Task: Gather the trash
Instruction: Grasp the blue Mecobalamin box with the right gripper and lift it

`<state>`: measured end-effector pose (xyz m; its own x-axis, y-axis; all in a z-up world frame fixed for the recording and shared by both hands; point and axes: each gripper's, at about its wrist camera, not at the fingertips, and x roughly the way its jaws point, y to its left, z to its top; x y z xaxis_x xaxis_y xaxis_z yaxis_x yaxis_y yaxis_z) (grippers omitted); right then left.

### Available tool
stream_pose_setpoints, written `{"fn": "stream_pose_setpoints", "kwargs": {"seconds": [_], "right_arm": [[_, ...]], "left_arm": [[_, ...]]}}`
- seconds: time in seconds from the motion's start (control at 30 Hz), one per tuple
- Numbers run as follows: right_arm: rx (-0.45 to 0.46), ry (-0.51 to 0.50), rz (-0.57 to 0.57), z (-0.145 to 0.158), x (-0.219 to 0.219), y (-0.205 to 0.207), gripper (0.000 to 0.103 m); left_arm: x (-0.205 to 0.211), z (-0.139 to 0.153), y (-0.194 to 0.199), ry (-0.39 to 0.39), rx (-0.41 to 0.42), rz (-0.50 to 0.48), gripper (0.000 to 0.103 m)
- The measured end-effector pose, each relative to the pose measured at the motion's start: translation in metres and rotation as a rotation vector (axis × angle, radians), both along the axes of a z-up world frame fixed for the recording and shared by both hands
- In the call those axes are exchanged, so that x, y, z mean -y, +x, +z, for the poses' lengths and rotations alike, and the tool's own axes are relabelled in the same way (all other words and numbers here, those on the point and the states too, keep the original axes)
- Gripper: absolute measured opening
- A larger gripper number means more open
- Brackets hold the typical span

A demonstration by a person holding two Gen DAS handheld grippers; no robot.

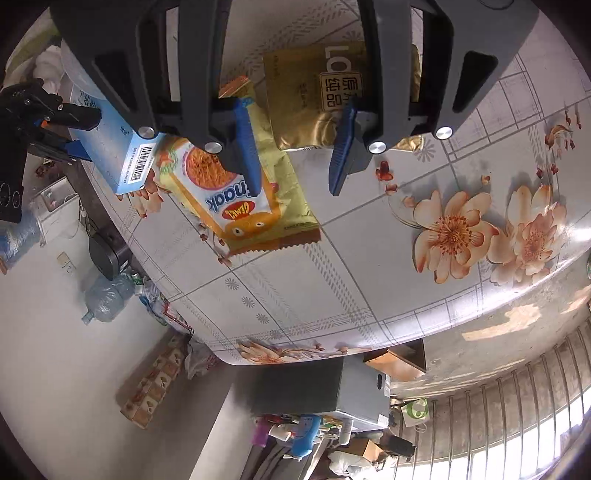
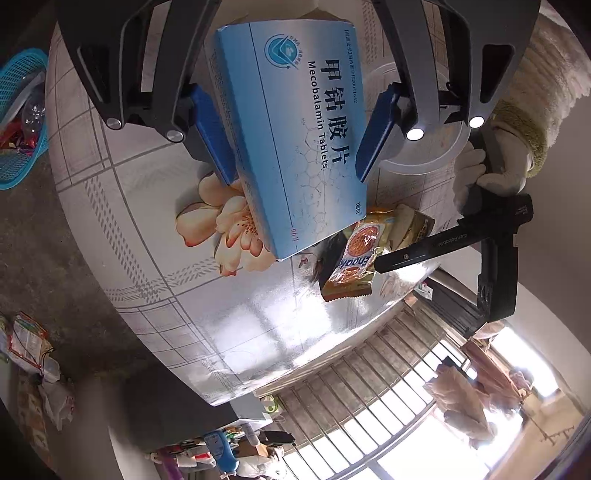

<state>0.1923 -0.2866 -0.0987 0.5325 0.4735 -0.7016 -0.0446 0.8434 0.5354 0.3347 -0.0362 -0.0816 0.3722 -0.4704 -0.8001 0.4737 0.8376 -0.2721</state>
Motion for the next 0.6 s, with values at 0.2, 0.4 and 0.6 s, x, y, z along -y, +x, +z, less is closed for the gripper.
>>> {"fn": "stream_pose_setpoints", "kwargs": {"seconds": [0.2,0.4,0.6], "right_arm": [[-0.01,0.024,0.035,-0.003,-0.008,-0.009,0.051],[-0.023,0.031,0.039,-0.005,-0.012,-0.031,0.05],[-0.03,0.045,0.021,-0.007,-0.019,-0.055,0.05]], "left_arm": [[0.024,-0.001,-0.037,0.016,-0.022,-0.099,0.031],[0.03,-0.002,-0.08,0.011,-0.046,-0.144,0.028],[0.013,-0.002,-0.112,-0.044,-0.09,-0.132,0.027]]}}
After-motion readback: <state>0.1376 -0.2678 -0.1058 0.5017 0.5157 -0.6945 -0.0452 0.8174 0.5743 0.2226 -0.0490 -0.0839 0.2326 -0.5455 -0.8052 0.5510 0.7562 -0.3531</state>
